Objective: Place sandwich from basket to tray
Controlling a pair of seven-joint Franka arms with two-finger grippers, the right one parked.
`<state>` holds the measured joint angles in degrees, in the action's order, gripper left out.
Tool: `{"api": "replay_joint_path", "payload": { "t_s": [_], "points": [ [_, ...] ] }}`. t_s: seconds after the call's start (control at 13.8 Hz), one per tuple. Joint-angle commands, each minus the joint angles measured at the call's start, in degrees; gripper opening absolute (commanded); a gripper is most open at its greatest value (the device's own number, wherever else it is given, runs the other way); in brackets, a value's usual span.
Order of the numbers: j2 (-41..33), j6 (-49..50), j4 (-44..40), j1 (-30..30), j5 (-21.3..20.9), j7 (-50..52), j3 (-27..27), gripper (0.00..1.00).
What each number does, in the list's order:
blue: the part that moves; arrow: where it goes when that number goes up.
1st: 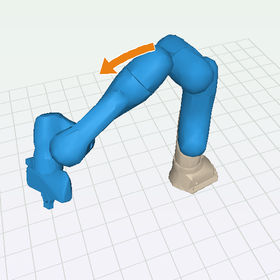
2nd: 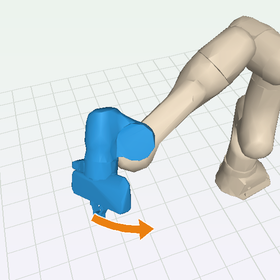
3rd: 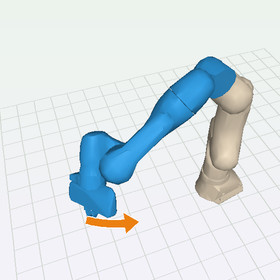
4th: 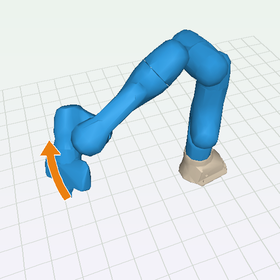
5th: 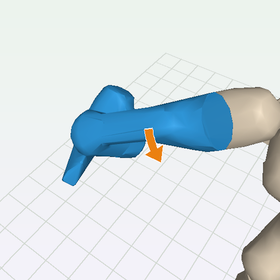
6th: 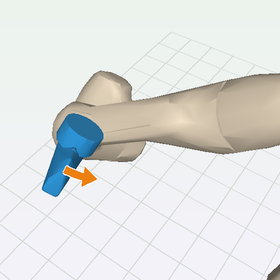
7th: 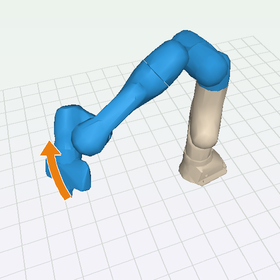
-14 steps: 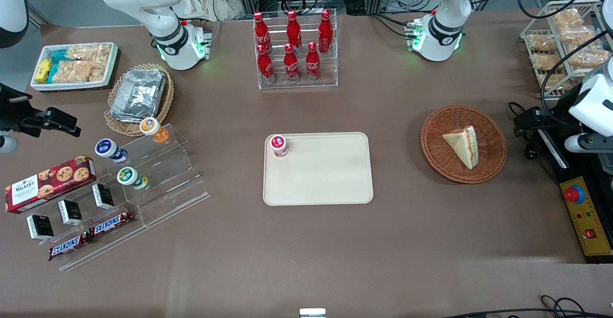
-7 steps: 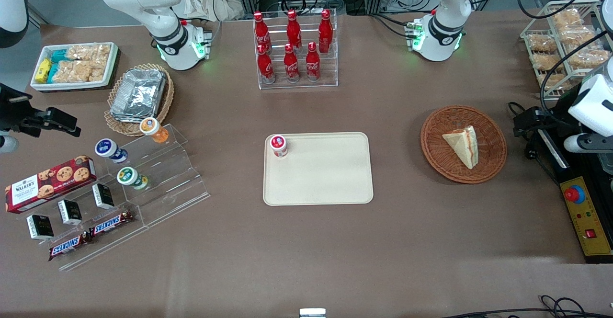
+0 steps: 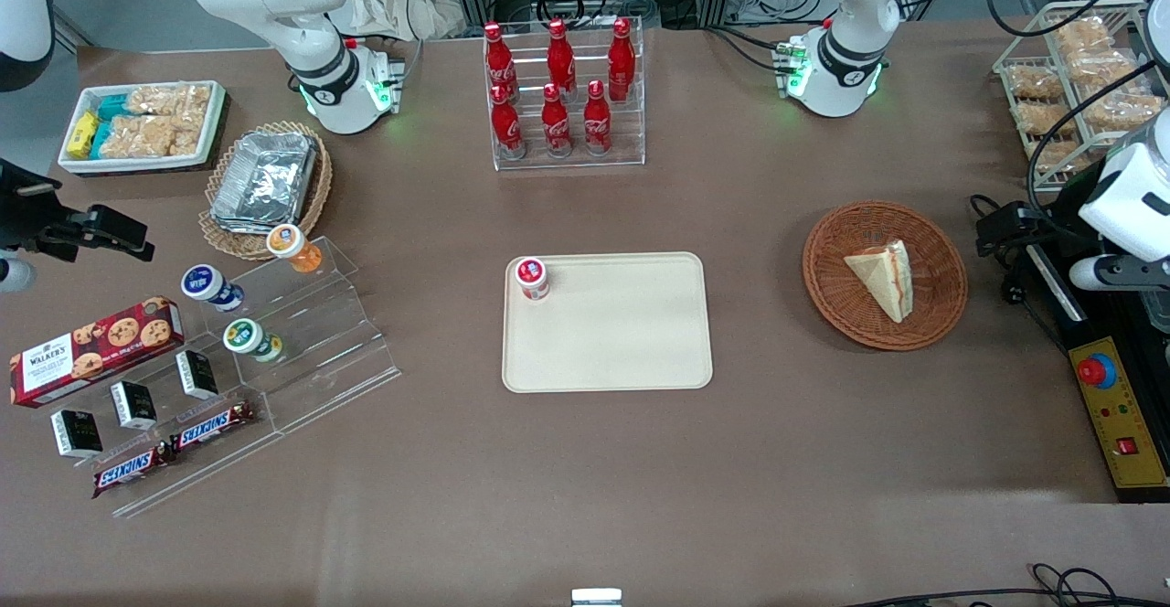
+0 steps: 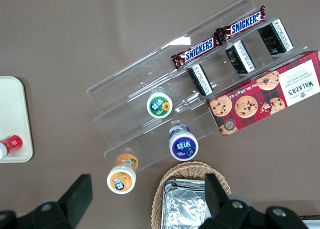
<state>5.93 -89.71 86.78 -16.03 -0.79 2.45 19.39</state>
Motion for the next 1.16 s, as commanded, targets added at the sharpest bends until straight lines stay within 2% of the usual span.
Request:
{"api": "replay_joint_path", "payload": {
  "t_s": [0.0, 0.29, 0.51, 0.65, 0.87, 1.09],
  "points": [
    [0.49, 1.29, -1.0, -0.23, 0.7, -0.16, 0.29, 1.0],
    [-0.39, 4.19, -0.04, -0.14, 0.09, 0.62, 0.29, 1.0],
    [-4.86, 3.93, 5.39, -0.23, -0.35, 2.38, 0.29, 1.0],
    [-10.29, 1.92, 13.46, -0.76, -0.18, 2.74, -0.06, 1.0],
    [-19.53, -9.65, 31.64, -3.13, 1.31, 2.83, -1.11, 1.0],
    [-19.91, -17.49, 39.16, -2.96, 6.66, 2.83, -6.37, 1.0]
  ]
}}
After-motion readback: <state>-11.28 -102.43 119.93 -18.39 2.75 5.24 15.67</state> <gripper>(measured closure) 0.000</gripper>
